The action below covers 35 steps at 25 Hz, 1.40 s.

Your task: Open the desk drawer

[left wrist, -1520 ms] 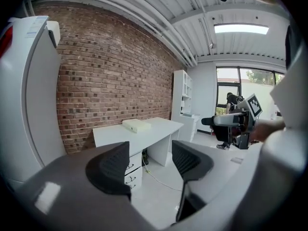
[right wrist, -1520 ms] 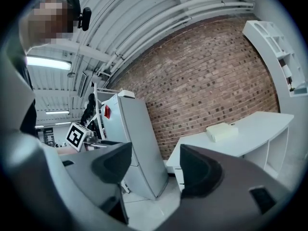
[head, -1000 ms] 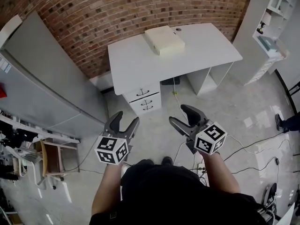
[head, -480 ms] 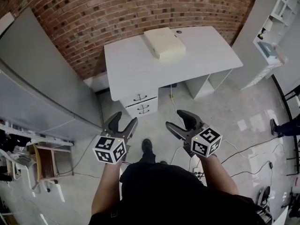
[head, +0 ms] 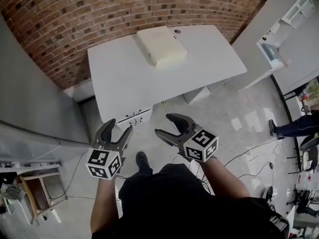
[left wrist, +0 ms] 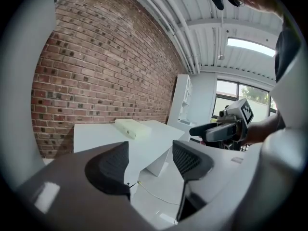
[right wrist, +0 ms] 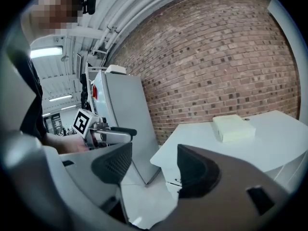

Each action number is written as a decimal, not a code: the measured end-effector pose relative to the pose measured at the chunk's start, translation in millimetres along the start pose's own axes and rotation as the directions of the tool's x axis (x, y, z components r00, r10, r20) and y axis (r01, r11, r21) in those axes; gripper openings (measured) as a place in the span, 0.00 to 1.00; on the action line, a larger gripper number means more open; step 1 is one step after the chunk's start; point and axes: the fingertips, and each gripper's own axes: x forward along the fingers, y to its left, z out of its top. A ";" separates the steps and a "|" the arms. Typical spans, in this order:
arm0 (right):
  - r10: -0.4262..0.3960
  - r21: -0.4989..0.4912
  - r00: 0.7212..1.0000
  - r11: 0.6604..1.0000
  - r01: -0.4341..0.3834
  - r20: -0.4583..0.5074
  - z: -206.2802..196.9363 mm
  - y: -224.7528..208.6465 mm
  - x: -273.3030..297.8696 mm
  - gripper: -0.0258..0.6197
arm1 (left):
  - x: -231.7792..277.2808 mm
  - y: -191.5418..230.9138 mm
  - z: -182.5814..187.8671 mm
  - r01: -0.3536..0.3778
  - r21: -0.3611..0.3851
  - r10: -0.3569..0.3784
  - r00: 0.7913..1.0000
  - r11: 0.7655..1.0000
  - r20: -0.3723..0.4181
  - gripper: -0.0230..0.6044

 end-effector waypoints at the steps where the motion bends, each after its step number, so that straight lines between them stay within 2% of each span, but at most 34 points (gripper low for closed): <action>1: 0.008 -0.007 1.000 1.000 -0.008 -0.001 3.9 -3.2 7.5 0.48 | 4.2 6.1 -0.7 0.000 -0.005 0.000 1.000 1.000 -0.006 0.49; 4: 0.005 -0.005 1.000 1.000 -0.005 -0.010 3.4 -22.3 7.8 0.48 | 31.5 4.1 -8.0 0.020 -0.005 -0.020 0.999 1.000 -0.042 0.49; 7: 0.020 0.029 0.999 0.999 -0.019 -0.032 -14.2 -37.4 5.3 0.48 | 48.7 -2.2 -12.7 0.017 -0.011 -0.018 0.998 1.000 -0.065 0.49; 13: 0.084 0.064 0.993 0.995 -0.079 -0.078 -44.0 -50.2 9.9 0.48 | 69.1 -11.0 -28.8 -0.033 -0.094 0.023 0.995 0.995 -0.099 0.49; 18: 0.119 0.079 0.989 0.991 -0.112 -0.088 -64.6 -49.3 3.0 0.48 | 80.0 -30.2 -60.1 -0.048 -0.086 0.032 0.984 0.995 -0.178 0.49; 27: 0.176 0.060 0.970 0.984 -0.169 -0.166 -120.1 -52.6 8.1 0.48 | 95.6 -33.3 -108.2 -0.098 -0.094 0.073 0.969 0.991 -0.238 0.49; 35: 0.153 0.037 0.963 0.988 -0.148 -0.221 -170.6 -76.7 44.8 0.48 | 114.1 -9.3 -172.1 -0.090 -0.100 0.060 0.961 0.991 -0.270 0.49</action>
